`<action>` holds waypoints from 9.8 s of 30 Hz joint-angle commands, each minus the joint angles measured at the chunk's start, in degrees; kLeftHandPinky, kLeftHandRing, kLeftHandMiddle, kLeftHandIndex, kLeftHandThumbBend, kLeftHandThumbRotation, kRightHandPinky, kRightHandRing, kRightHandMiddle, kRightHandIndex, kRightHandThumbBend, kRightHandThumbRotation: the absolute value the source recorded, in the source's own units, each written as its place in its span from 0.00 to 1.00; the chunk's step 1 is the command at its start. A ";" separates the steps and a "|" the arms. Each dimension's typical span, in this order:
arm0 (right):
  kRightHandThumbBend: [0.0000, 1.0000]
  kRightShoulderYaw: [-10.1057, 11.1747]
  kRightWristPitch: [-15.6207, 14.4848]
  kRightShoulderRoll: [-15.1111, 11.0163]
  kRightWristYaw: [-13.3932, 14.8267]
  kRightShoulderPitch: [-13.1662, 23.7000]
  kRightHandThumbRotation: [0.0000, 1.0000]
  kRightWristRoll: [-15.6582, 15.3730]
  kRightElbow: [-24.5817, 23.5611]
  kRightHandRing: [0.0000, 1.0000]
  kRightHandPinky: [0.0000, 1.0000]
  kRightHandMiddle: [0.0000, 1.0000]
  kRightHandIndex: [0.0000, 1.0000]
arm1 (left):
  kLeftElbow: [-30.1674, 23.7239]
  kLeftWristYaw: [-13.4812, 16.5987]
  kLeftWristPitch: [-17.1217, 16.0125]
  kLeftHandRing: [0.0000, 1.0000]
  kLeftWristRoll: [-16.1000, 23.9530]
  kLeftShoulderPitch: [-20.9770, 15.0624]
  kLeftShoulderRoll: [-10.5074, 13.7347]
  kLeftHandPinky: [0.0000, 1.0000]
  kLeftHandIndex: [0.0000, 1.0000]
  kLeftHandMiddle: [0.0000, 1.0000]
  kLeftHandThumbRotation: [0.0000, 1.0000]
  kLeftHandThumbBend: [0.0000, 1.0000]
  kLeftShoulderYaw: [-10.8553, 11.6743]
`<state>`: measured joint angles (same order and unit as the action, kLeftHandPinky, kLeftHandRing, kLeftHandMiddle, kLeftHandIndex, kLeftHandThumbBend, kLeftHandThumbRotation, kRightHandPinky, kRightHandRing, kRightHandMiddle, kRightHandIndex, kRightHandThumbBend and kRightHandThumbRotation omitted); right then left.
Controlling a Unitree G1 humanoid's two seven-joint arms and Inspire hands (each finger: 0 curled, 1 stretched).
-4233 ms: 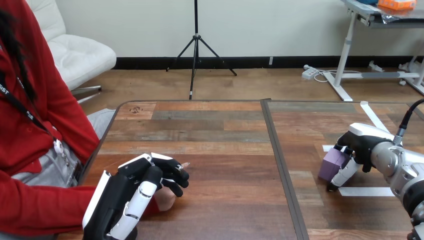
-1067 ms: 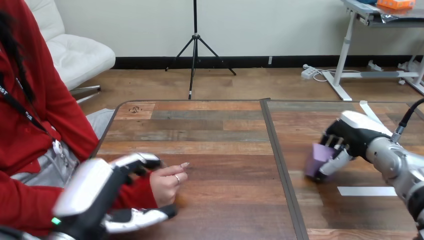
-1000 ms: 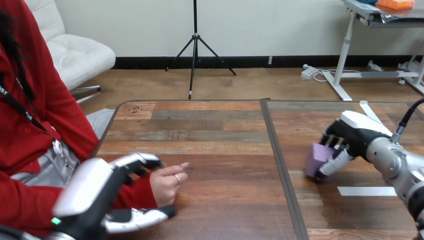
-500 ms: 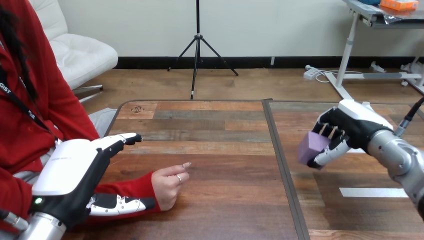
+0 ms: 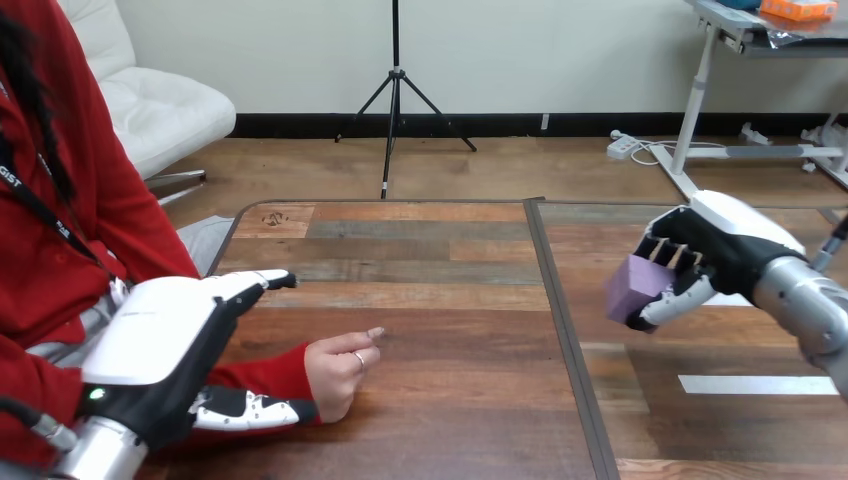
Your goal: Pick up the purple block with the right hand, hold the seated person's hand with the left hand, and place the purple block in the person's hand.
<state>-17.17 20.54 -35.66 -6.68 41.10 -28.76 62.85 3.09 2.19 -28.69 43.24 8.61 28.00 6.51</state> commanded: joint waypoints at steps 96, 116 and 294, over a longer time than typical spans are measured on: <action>0.71 6.06 -0.18 -4.01 -1.46 -2.45 0.00 3.66 -11.96 0.41 0.36 0.46 0.50 | 19.43 -16.05 15.79 0.74 5.28 -28.70 8.55 0.72 0.72 0.75 0.23 0.93 -23.03; 0.71 6.22 -0.01 -3.86 -1.12 -2.56 0.00 4.11 -12.31 0.41 0.36 0.46 0.49 | 18.43 -27.76 18.59 0.67 3.53 -31.06 8.95 0.57 0.64 0.70 0.17 0.86 -24.86; 0.70 8.71 -12.73 5.09 -4.42 -10.78 0.00 10.56 -40.71 0.36 0.30 0.43 0.48 | -4.95 -5.71 21.33 0.27 -14.96 -24.76 -5.53 0.21 0.36 0.36 0.00 0.62 -13.66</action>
<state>-10.42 8.43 -32.04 -11.03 29.04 -19.87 27.58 2.87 -5.01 -5.74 29.87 -7.30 24.38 -8.29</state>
